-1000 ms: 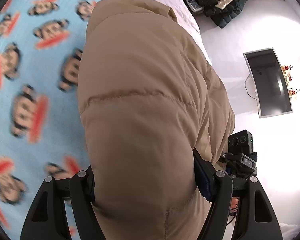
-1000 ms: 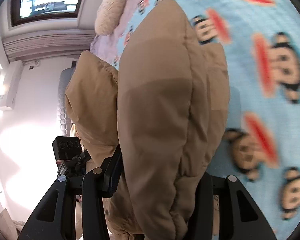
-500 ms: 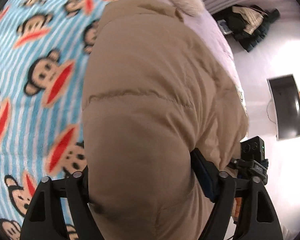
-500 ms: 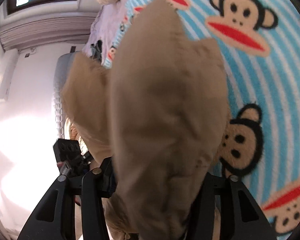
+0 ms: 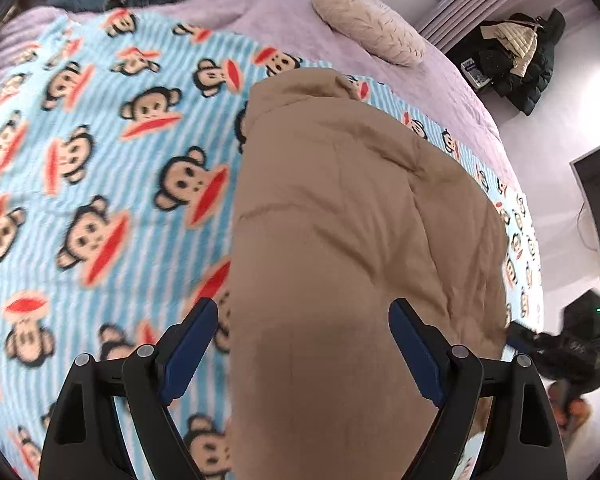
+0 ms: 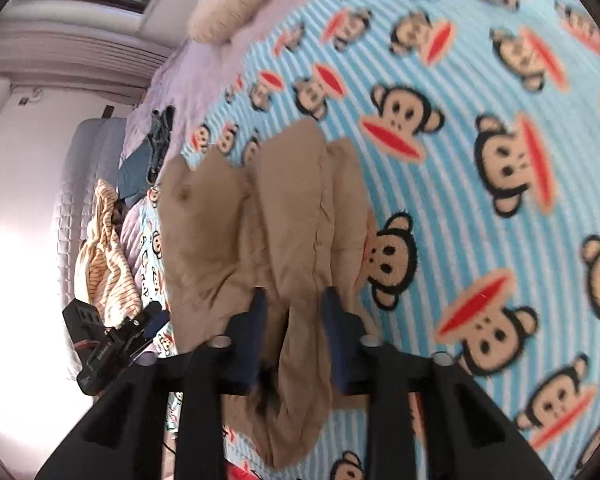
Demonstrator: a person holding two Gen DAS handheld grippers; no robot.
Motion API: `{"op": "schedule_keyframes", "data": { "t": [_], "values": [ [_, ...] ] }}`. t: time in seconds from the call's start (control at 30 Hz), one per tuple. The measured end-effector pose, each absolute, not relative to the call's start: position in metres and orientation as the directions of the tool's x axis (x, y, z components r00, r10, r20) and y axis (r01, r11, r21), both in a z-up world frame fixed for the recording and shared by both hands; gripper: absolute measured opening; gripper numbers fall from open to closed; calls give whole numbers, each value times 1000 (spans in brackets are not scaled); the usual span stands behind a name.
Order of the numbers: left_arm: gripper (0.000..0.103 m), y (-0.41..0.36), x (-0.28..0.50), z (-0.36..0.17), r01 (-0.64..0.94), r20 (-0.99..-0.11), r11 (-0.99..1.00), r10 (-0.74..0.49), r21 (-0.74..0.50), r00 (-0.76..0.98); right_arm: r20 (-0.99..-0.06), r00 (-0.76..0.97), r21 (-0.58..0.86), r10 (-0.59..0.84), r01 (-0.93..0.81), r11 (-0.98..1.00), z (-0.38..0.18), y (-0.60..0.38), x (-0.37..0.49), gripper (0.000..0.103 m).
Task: Fold large clothes
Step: 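Lay the folded jacket flat with both tools and open the fingers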
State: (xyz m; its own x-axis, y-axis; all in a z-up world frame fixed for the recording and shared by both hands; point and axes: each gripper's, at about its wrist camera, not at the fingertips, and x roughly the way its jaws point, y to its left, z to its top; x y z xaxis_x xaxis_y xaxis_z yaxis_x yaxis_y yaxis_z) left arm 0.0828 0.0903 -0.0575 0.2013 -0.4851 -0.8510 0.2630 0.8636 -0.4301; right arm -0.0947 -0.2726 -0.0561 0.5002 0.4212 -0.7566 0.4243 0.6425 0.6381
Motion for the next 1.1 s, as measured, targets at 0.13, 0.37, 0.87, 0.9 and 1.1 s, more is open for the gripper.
{"op": "schedule_keyframes", "data": {
  "t": [0.13, 0.37, 0.87, 0.9, 1.1],
  "values": [
    [88, 96, 49, -59, 292, -884, 893, -411, -342, 223, -732, 513, 641, 448, 294, 709, -21, -238, -97, 26],
    [89, 88, 26, -89, 298, -917, 912, -348, -283, 194, -898, 302, 417, 319, 354, 837, -81, -170, -103, 25],
    [92, 80, 15, -102, 333, -929, 909, -321, -249, 182, -922, 317, 334, 222, 365, 869, -67, -155, -95, 23],
    [92, 79, 14, -102, 337, -930, 908, -320, -247, 181, -908, 360, 345, 215, 350, 871, -53, -155, -93, 23],
    [92, 78, 16, -101, 339, -935, 912, -306, -232, 182, -852, 513, 325, 108, 356, 876, -7, -171, -38, 23]
  ]
}}
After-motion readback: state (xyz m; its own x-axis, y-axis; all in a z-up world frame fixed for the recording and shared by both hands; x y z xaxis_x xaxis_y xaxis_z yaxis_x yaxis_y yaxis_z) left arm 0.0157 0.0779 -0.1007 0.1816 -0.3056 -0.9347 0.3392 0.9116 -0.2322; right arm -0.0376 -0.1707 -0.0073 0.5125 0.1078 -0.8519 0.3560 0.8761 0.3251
